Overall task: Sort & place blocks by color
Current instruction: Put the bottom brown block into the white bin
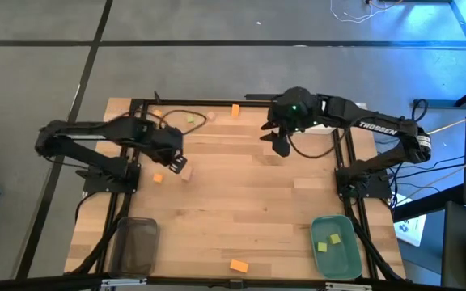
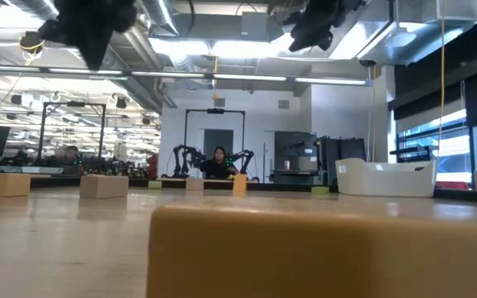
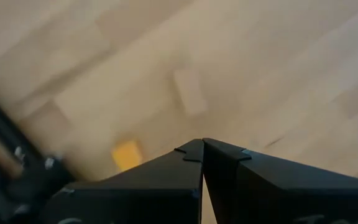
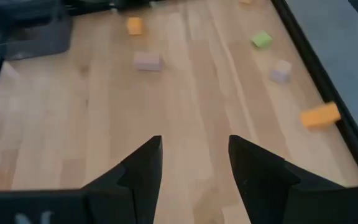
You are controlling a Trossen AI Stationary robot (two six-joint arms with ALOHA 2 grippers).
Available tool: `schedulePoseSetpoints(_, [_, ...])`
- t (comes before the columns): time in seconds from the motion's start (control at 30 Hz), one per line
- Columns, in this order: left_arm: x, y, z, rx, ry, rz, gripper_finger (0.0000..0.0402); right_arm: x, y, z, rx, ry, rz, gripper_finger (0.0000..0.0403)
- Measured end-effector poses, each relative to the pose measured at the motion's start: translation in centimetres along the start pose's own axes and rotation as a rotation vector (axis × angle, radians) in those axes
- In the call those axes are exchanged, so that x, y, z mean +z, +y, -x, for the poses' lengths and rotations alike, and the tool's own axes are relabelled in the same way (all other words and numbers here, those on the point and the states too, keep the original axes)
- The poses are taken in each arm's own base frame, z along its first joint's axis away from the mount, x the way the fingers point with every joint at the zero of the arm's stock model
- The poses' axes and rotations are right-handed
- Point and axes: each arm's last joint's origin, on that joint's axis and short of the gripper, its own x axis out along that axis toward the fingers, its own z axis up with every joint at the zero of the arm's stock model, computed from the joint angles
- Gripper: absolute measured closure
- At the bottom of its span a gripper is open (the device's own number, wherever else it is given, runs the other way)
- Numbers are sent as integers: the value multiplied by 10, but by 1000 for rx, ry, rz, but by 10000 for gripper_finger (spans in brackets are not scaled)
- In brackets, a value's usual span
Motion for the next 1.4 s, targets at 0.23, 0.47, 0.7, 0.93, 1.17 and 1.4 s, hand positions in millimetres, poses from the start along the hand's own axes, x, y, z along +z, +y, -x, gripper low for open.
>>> schedulePoseSetpoints(0.23, [9, -8, -22, 85, 67, 38, 396, 2, 8, -1, 21, -15, 18, 219])
schedulePoseSetpoints(0.47, [14, -5, -25, 73, 105, 138, 389, 2, 9, -2, 23, -14, 18, 219])
schedulePoseSetpoints(0.7, [13, -6, -25, 72, 103, 192, 387, 2, 9, -2, 23, -14, 19, 219])
schedulePoseSetpoints(0.93, [17, -12, -28, 21, 76, 244, 362, 2, 9, -2, 23, -14, 19, 219])
schedulePoseSetpoints(1.17, [22, -21, -47, 69, 100, 258, 239, 2, 9, -2, 22, -18, 19, 219])
schedulePoseSetpoints(1.4, [25, -29, -73, 162, 144, 149, 101, 2, 9, -2, 23, -20, 20, 219])
